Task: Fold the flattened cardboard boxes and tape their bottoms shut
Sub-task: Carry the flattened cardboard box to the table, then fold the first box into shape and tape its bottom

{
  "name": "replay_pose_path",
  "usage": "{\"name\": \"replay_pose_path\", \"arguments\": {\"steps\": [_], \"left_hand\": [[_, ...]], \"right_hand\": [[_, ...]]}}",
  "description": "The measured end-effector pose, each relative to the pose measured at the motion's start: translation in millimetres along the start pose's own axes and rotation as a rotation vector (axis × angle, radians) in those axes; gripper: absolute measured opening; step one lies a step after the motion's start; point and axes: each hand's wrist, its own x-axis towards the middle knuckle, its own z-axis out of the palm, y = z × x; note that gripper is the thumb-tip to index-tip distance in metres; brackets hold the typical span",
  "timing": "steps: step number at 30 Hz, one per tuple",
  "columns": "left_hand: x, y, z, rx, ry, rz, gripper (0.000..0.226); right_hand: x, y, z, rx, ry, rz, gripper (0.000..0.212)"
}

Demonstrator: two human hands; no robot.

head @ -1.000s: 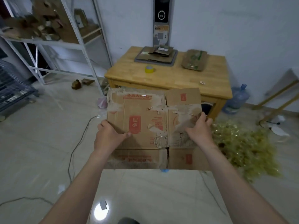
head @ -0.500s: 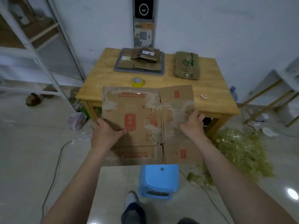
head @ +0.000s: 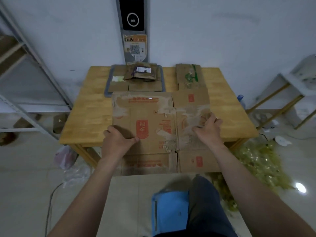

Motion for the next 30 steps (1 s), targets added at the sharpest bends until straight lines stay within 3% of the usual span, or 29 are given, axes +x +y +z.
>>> {"name": "replay_pose_path", "arguments": {"steps": [9,16,22,25,30], "left_hand": [[143.3,92.0,79.0,0.039,-0.029,-0.075,0.102],[258.5,175.0,162.7,0.079,-0.079,-0.163,0.099],[313.9,190.5,218.4,0.117,-0.185,-0.224,0.1],[338.3,182.8,247.4,0.132,-0.213,-0.229,0.091],[372.8,152.8,288.8,0.251,-0.305,-0.235,0.094]], "right_hand": [[216.9,11.6,31.5,0.096,-0.114,0.066,0.09],[391.6,30.8,47.7,0.028,-0.233,0.128,0.09],[453.1,53.3,68.3,-0.072,-0.253,0.185,0.09],[470.0,66.5,93.4,-0.139,-0.215,0.197,0.093],[482.0,94.2,144.5,-0.304,-0.163,0.17,0.098]]}}
